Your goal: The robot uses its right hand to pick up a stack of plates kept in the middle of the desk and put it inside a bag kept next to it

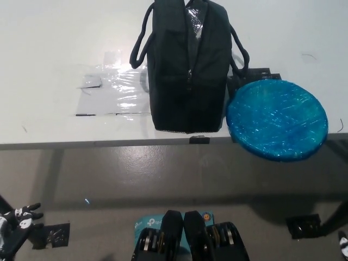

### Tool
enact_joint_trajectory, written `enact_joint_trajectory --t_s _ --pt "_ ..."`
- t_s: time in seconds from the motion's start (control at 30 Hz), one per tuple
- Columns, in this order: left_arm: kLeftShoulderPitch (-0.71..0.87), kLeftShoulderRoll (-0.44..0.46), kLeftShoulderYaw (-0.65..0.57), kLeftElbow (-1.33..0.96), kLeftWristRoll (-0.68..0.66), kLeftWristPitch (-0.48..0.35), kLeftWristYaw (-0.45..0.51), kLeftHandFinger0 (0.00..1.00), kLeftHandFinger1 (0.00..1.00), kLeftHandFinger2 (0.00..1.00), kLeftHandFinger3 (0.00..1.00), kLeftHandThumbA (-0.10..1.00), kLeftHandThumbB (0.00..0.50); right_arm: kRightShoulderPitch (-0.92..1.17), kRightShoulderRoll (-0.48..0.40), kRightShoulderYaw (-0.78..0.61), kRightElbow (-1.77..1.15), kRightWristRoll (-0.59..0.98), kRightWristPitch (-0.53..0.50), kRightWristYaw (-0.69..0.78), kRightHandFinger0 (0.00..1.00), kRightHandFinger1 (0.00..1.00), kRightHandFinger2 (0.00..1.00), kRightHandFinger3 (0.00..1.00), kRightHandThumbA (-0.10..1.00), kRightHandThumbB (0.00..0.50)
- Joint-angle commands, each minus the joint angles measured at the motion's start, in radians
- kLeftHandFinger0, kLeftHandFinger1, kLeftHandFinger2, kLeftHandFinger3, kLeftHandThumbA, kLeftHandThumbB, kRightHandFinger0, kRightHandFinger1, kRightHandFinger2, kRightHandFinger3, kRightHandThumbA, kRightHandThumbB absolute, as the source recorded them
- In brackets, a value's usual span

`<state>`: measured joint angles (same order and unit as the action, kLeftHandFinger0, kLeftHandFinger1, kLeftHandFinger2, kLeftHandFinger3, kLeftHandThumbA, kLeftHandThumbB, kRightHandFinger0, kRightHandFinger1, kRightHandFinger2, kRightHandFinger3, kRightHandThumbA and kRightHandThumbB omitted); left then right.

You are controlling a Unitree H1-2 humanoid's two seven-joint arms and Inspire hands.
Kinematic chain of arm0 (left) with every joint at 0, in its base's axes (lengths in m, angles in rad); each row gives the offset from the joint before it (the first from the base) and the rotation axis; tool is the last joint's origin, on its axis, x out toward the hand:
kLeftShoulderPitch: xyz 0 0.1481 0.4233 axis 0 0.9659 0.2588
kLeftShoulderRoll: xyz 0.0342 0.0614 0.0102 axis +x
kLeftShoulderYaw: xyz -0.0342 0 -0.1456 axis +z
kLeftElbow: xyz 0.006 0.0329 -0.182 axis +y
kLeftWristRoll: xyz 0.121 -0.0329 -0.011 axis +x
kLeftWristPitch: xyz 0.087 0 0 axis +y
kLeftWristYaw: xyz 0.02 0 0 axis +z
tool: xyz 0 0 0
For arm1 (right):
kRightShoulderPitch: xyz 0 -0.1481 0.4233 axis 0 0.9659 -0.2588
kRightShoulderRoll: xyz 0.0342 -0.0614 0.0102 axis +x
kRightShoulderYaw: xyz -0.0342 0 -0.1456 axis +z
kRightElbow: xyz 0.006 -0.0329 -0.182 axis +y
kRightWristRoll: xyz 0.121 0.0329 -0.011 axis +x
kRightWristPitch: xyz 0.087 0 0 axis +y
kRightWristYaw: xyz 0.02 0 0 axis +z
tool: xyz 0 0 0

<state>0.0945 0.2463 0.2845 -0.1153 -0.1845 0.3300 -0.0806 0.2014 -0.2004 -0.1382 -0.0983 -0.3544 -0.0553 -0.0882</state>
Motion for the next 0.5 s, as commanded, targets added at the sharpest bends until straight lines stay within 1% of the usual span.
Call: enact_joint_trajectory --t_s 0.0,0.03,0.07,0.1,0.13,0.17,0.3,0.4,0.47 --pt "0.002 0.031 0.005 -0.044 -0.017 0.026 -0.012 0.66 0.69 0.71 0.92 0.00 0.000 -0.152 -0.064 0.116 -0.326 -0.596 -0.075 -0.070 1.00 1.00 1.00 1.00 0.72 0.500" --pt "0.002 0.030 0.006 -0.044 -0.017 0.026 -0.013 0.66 0.69 0.71 0.92 0.01 0.000 -0.152 -0.064 0.118 -0.326 -0.597 -0.073 -0.071 1.00 1.00 1.00 1.00 0.72 0.500" --pt "0.002 0.032 0.004 -0.043 -0.013 0.023 -0.014 0.66 0.69 0.72 0.92 0.01 0.000 -0.188 -0.069 0.138 -0.340 -0.643 -0.078 -0.058 1.00 1.00 1.00 1.00 0.71 0.500" --pt "0.003 0.032 0.003 -0.043 -0.011 0.022 -0.014 0.66 0.69 0.72 0.92 0.02 0.000 -0.195 -0.071 0.144 -0.343 -0.652 -0.079 -0.057 1.00 1.00 1.00 1.00 0.70 0.500" --pt "0.006 0.030 0.003 -0.052 -0.011 0.029 -0.012 0.67 0.70 0.73 0.93 0.02 0.000 -0.211 -0.076 0.159 -0.353 -0.693 -0.069 -0.033 1.00 1.00 1.00 1.00 0.72 0.500" --pt "0.007 0.031 0.003 -0.048 -0.012 0.023 -0.014 0.67 0.71 0.74 0.93 0.02 0.000 -0.223 -0.077 0.166 -0.360 -0.691 -0.069 -0.015 1.00 1.00 1.00 1.00 0.70 0.500" --pt "0.005 0.029 0.004 -0.043 -0.012 0.021 -0.013 0.65 0.70 0.73 0.92 0.03 0.002 -0.294 -0.090 0.210 -0.362 -0.753 -0.070 0.025 1.00 1.00 1.00 1.00 0.72 0.500" --pt "0.007 0.034 -0.002 -0.043 -0.004 0.014 -0.016 0.66 0.70 0.76 0.93 0.04 0.000 -0.332 -0.098 0.247 -0.363 -0.819 -0.075 0.031 1.00 1.00 1.00 1.00 0.79 0.500" --pt "0.007 0.037 -0.001 -0.044 -0.003 0.014 -0.016 0.66 0.70 0.74 0.94 0.04 0.000 -0.353 -0.094 0.272 -0.361 -0.850 -0.074 0.039 1.00 1.00 1.00 1.00 0.80 0.500"
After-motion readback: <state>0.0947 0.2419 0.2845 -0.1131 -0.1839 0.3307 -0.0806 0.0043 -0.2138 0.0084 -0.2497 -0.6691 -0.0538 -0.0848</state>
